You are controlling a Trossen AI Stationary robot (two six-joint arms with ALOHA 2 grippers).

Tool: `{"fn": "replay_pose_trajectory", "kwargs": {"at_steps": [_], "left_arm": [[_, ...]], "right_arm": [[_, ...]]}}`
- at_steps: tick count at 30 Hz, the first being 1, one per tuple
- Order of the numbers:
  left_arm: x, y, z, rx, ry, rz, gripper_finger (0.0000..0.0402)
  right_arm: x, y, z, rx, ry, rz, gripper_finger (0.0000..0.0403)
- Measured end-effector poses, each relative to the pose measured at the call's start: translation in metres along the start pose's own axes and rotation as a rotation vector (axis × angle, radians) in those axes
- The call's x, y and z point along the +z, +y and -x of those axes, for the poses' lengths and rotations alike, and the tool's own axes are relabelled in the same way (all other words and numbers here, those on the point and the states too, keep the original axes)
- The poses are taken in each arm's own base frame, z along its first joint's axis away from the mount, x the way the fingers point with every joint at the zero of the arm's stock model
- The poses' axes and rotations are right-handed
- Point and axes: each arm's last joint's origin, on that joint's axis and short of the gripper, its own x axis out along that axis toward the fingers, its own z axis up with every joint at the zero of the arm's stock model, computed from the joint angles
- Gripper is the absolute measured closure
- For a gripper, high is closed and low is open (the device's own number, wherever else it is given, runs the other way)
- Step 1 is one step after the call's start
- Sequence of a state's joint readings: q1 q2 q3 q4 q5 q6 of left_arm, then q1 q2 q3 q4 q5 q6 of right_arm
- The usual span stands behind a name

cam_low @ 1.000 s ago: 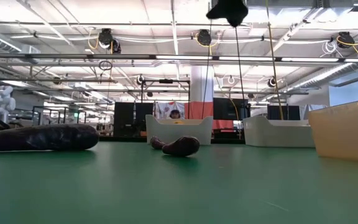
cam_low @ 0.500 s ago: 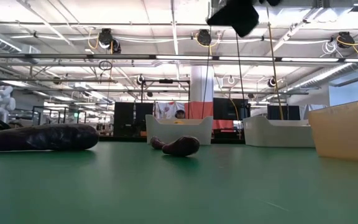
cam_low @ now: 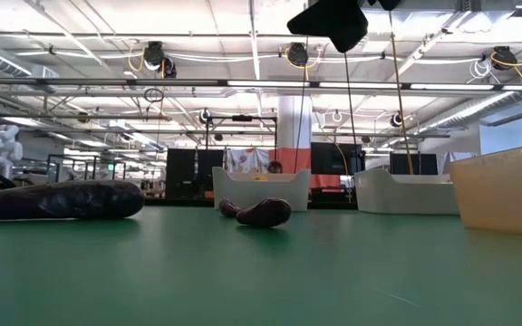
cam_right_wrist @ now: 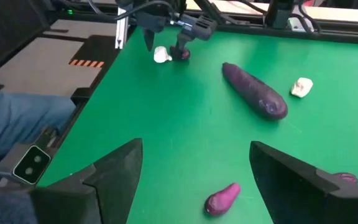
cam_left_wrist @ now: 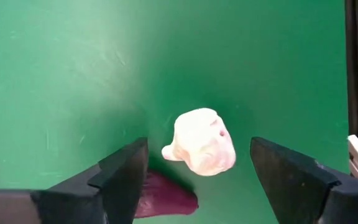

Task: Sort produce into baskets
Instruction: Put the garlic into the right white bin

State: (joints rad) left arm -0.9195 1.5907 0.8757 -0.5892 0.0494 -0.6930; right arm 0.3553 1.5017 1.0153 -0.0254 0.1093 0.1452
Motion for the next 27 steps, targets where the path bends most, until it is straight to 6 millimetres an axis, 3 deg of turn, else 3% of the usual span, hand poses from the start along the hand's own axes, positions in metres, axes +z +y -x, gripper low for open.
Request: {"fn": "replay_pose_trajectory", "kwargs": {"at_steps": [18,27], "left_arm": [[-0.002,0.002,0.0,0.014,0.021,0.006,0.0249],[0.017,0.004,0.019,-0.039,-0.031,-0.001,0.0271]], "right_arm": [[0.0,0.0,0.0,0.0,0.0,0.0,0.0117],[0.0,0.0,0.0,0.001,0.001,-0.006,0.0117]]}}
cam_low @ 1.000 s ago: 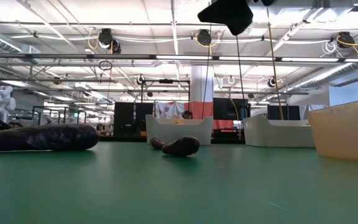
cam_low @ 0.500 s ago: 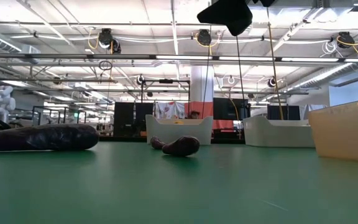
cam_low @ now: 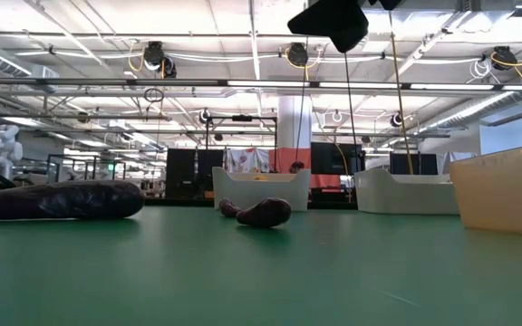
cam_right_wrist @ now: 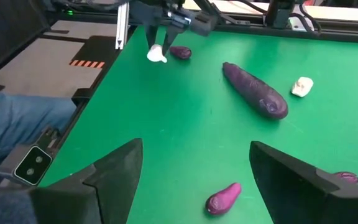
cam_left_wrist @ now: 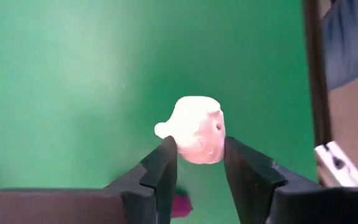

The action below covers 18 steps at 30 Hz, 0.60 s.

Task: Sort produce into baskets
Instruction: Put the garlic into the right white bin

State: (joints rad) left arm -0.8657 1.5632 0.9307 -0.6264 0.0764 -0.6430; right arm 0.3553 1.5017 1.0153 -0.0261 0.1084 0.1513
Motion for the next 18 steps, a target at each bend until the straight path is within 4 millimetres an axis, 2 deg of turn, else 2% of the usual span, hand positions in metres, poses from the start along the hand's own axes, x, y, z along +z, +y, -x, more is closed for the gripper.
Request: {"fn": "replay_pose_trajectory", "kwargs": {"at_steps": [5,10,14,18], "left_arm": [[0.023,0.009,0.028,0.036,-0.078,-0.031,0.0271],[0.053,0.025,0.063,0.165,-0.256,-0.109,0.0272],[0.077,0.052,0.084,0.354,-0.363,-0.15,0.0272],[0.1,0.092,0.099,0.426,-0.447,-0.158,0.0272]], "right_arm": [[-0.003,0.0,0.0,-0.002,0.028,-0.037,0.0117],[-0.013,-0.002,0.001,-0.027,0.128,-0.104,0.0117],[-0.024,-0.002,0.003,-0.064,0.243,-0.158,0.0117],[-0.037,0.006,0.009,-0.145,0.348,-0.176,0.0117]]}}
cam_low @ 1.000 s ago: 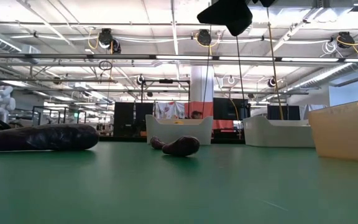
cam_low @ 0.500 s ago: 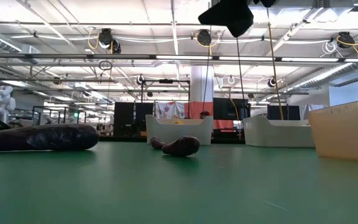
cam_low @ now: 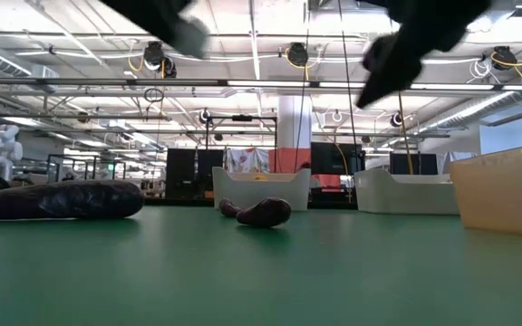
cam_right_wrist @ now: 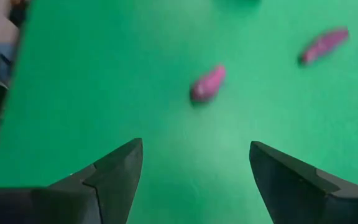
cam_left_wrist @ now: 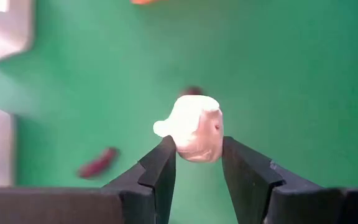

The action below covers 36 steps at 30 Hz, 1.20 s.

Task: Sort produce into baskets
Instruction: Put the garlic into the right white bin

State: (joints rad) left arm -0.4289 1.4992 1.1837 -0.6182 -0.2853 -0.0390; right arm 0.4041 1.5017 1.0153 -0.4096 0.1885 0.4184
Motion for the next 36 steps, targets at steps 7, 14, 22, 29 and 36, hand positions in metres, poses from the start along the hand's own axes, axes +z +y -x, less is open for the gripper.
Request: {"fn": "replay_pose_trajectory", "kwargs": {"at_steps": [7,14,22,29,36], "left_arm": [[0.018,0.092,-0.027,0.064,-0.214,0.04,0.0272],[0.017,0.172,-0.077,0.081,-0.469,0.128,0.0272],[0.023,0.251,-0.147,0.131,-0.646,0.233,0.0272],[0.036,0.297,-0.201,0.149,-0.653,0.308,0.0272],[0.036,0.323,-0.216,0.174,-0.654,0.455,0.0272]], "right_arm": [[-0.026,0.021,0.006,-0.108,0.06,-0.015,0.0117],[-0.062,0.025,-0.002,-0.18,0.061,-0.068,0.0117],[-0.069,0.023,-0.006,-0.184,0.048,-0.087,0.0117],[-0.068,0.023,-0.006,-0.176,0.038,-0.093,0.0117],[-0.067,0.024,-0.006,-0.169,0.03,-0.121,0.0117]]}}
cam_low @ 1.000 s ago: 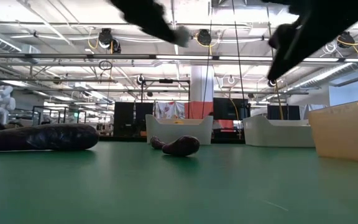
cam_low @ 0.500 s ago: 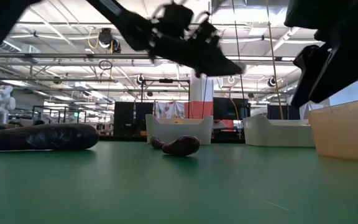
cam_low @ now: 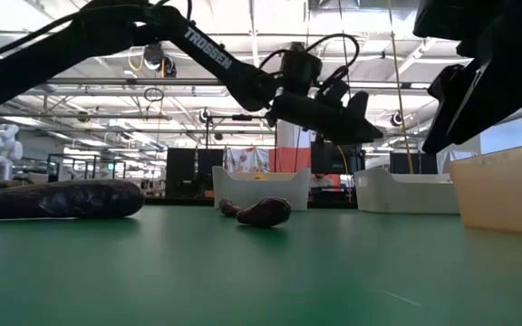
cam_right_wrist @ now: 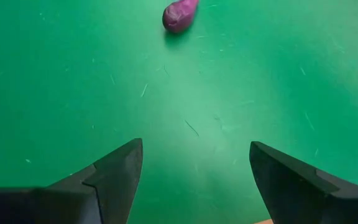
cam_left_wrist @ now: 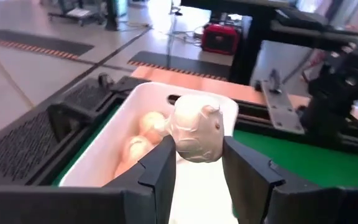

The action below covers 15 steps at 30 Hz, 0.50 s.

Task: Sort produce into baskets
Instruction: Put the garlic into the right white bin

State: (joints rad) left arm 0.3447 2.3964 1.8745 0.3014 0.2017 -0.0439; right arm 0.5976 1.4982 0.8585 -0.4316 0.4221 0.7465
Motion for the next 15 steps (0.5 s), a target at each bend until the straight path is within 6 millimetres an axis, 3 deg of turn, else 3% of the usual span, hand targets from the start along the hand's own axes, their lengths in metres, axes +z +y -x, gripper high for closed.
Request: {"fn": "replay_pose_trajectory", "kwargs": {"at_steps": [15], "left_arm": [[0.0006,0.0067,-0.0002,0.071,-0.002,0.03,0.0263]], "right_arm": [[0.0047,0.004,0.0001,0.039,-0.046,0.015,0.0117]]}}
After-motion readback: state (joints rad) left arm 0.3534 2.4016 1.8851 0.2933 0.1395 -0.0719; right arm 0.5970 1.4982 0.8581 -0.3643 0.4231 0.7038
